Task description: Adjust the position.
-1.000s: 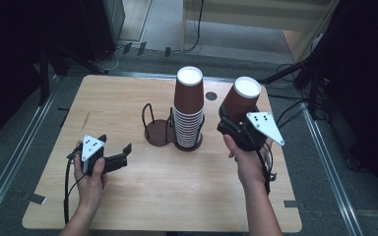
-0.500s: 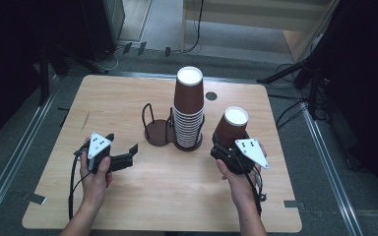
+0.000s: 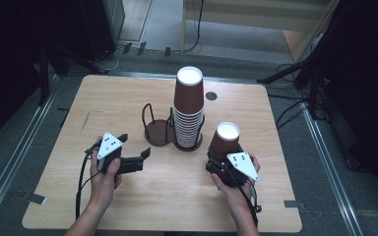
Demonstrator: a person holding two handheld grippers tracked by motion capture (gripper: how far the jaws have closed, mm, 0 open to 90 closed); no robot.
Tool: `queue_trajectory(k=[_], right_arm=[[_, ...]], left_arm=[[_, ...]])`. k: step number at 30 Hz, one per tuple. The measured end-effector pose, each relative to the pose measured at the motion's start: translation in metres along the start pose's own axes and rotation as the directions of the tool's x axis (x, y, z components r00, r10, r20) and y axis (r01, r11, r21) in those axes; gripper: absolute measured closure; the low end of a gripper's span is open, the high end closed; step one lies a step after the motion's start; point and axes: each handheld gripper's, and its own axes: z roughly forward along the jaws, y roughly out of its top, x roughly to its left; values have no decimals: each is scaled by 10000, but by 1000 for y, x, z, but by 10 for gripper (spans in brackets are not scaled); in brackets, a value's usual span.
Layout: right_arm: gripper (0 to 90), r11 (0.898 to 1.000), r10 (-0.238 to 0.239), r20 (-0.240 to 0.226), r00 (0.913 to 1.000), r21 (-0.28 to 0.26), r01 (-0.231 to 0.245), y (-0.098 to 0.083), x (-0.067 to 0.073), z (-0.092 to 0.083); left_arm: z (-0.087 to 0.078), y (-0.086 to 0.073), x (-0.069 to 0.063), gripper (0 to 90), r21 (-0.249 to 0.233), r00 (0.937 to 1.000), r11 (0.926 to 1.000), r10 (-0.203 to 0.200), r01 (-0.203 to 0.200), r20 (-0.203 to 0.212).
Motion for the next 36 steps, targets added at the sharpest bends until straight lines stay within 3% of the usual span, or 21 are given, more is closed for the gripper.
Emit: queue_trajectory(k=[3,9,15,18,22,27,30,36], right_arm=[[131,9998,-162,-241,9996,116,165,-5,0,1],[132,9989,-380,-609,9974,243,395,-10,6,2],[134,9959,-888,-1122,9897,98,905,-12,17,1],[134,9923,-1214,-1264,9845,80,1234,-15,23,2],[133,9862,-1640,-1465,9755,-22,1655,-19,32,4],[132,9751,-2215,-1968,9551,-321,2195,-24,43,4],[133,9672,-2542,-1995,9464,-475,2497,-26,49,3],[132,9424,-3344,-2031,9203,-703,3269,-31,61,2]], left_arm=[[2,-3,-5,36,172,9992,9997,175,-181,346],[3,-2,-9,0,299,9968,9994,146,-170,790],[5,3,-20,0,561,9920,9979,259,-331,1237],[5,6,-25,0,621,9867,9974,252,-356,1606],[4,9,-27,0,702,9802,9966,285,-430,1957],[4,9,-28,1,854,9730,9946,389,-597,2276],[6,8,-32,1,943,9687,9935,387,-636,2452],[7,9,-40,1,1046,9609,9917,432,-743,2735]])
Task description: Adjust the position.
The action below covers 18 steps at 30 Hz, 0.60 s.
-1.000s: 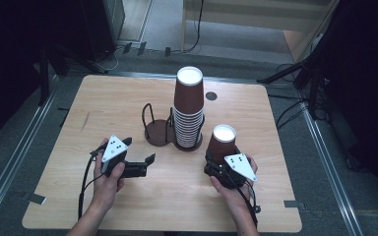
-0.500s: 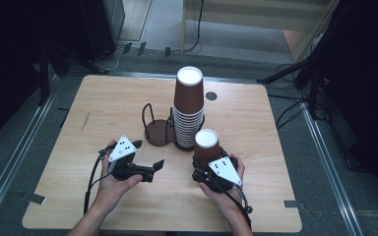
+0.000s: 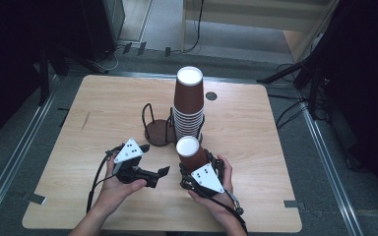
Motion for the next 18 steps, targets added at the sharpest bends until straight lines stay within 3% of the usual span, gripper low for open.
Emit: queue_trajectory(k=[5,9,16,18], right_arm=[[132,9992,-388,-166,9991,16,389,-2,8,1],[131,9976,-678,-563,9961,-195,668,-1,13,-1],[130,9871,-1590,-745,9845,-312,1570,-3,24,-2],[130,9817,-1895,-910,9777,-383,1867,-3,27,-2]], left_arm=[[2,2,-3,3,82,9998,9999,81,-83,172],[5,3,-7,22,179,9990,9998,60,-68,435],[6,4,-12,34,556,9977,9979,304,-338,604],[6,5,-12,40,641,9966,9974,264,-315,781]])
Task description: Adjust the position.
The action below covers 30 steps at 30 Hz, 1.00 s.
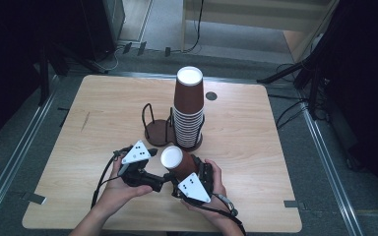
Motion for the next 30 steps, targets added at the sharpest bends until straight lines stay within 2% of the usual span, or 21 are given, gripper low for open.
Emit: queue_trajectory(k=[3,13,17,22,30], right_arm=[[130,9998,-176,-213,9996,-139,173,0,3,0],[129,9928,-1198,-229,9925,-20,1198,-2,11,1],[128,9922,-1240,-437,9913,-172,1234,-1,12,0],[125,9898,-1420,-368,9892,-148,1415,0,14,0],[108,9905,-1350,-392,9901,226,1359,2,13,0]], left_arm=[[1,0,0,56,106,9999,9999,22,-23,112],[3,0,-1,73,452,9991,9990,22,-42,428],[4,-1,-2,138,572,9989,9984,-37,10,464],[5,-1,-2,206,630,9989,9980,-112,83,459],[5,-2,-1,227,614,9975,9979,-264,224,653]])
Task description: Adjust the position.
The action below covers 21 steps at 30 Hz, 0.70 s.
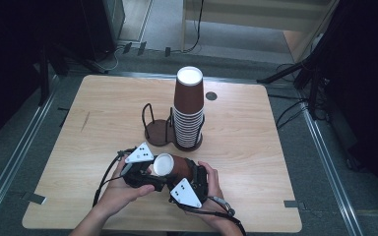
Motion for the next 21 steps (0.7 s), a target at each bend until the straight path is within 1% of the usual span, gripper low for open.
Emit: queue_trajectory(k=[5,6,9,10,12,14,17,18,20,21], right_arm=[[88,9999,57,-184,9998,102,-55,2,-3,-1],[67,9999,45,-208,9998,94,-43,2,-3,-2],[11,9999,109,-287,9995,95,-106,3,-5,-3],[1,9999,143,-278,9995,47,-142,3,-5,-4],[0,9998,190,-334,9993,-24,-191,5,-7,-5],[0,9996,264,-272,9993,-90,-267,6,-8,-7],[0,9993,348,-143,9993,-158,-351,8,-10,-9],[0,9990,399,-115,9991,-195,-401,8,-11,-10],[0,9984,501,11,9987,-249,-500,9,-14,-11],[0,9980,574,26,9983,-255,-573,9,-15,-12]], left_arm=[[-2,0,1,233,-207,9998,9996,-164,167,122],[-2,-1,2,234,-321,9999,9994,-152,151,-24],[-4,0,2,238,-450,9999,9989,-118,120,48],[-4,0,2,238,-497,10000,9988,-42,37,-88],[-5,0,2,238,-616,9997,9981,17,-31,-234],[-6,-1,1,238,-876,9986,9960,106,-151,-515],[-8,-2,1,238,-1121,9947,9928,305,-415,-984],[-8,-2,1,238,-1237,9937,9912,340,-471,-1066],[-9,-3,0,238,-1380,9859,9861,714,-926,-1516],[-10,-3,-1,238,-1490,9807,9820,892,-1158,-1739]])
